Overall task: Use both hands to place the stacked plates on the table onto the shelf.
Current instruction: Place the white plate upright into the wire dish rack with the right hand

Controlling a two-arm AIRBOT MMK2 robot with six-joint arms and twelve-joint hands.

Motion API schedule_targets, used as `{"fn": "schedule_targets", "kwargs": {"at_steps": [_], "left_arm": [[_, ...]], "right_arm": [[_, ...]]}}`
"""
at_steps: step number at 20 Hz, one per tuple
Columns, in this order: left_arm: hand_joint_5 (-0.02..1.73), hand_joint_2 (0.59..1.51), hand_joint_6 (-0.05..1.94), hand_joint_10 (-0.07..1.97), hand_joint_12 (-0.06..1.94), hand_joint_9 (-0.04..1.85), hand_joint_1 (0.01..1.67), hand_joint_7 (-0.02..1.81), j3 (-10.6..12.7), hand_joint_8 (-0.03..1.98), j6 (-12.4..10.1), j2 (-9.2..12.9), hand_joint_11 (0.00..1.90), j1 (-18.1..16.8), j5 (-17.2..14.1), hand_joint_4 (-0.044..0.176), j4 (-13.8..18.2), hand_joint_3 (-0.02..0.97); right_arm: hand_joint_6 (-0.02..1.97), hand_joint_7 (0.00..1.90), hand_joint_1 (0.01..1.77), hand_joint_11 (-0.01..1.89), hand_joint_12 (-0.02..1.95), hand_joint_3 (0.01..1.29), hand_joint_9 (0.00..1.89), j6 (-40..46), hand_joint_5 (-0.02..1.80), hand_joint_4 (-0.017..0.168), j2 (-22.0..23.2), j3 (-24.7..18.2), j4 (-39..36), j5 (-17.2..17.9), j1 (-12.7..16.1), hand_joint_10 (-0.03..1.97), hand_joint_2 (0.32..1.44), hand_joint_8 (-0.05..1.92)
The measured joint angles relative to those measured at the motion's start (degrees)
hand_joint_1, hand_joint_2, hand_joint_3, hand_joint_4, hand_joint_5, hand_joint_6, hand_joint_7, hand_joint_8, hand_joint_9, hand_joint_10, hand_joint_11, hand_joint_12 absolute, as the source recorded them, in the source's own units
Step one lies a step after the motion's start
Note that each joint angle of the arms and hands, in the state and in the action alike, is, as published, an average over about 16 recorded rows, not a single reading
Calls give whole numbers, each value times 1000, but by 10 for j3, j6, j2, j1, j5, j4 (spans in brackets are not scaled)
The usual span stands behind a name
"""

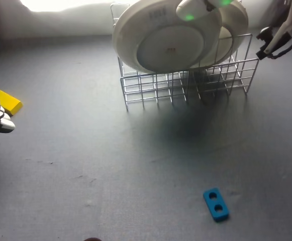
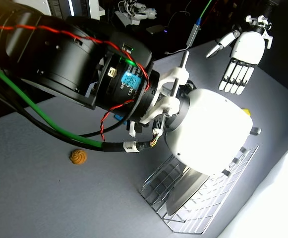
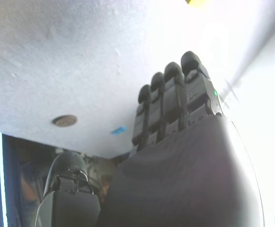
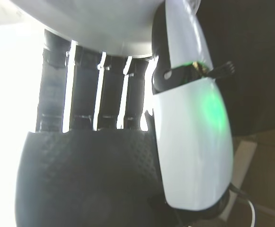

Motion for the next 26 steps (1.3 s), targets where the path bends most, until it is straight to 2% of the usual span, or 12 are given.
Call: {"fn": "schedule_targets", "kwargs": {"at_steps": [17, 19, 26], "left_arm": [[142, 1107, 13, 17, 129, 108, 23, 148, -3, 0, 0, -1, 17, -6, -1, -1, 8, 17], [139, 1106, 12, 17, 124, 106, 23, 146, -4, 0, 0, -1, 17, -7, -1, -1, 9, 17], [140, 1106, 13, 17, 103, 94, 23, 140, -6, 0, 0, -1, 17, -11, -3, -1, 12, 17]], "right_arm": [[857, 1078, 1258, 692, 1331, 13, 1120, -19, 951, -3, -21, 21, -1, 16, -36, 440, 1011, 811], [825, 1077, 1245, 682, 1339, 13, 1107, -20, 951, -4, -22, 21, -2, 19, -39, 433, 1012, 745], [472, 1115, 1163, 641, 1317, 12, 1084, -22, 975, -3, -24, 22, -5, 34, -48, 340, 1013, 381]]}}
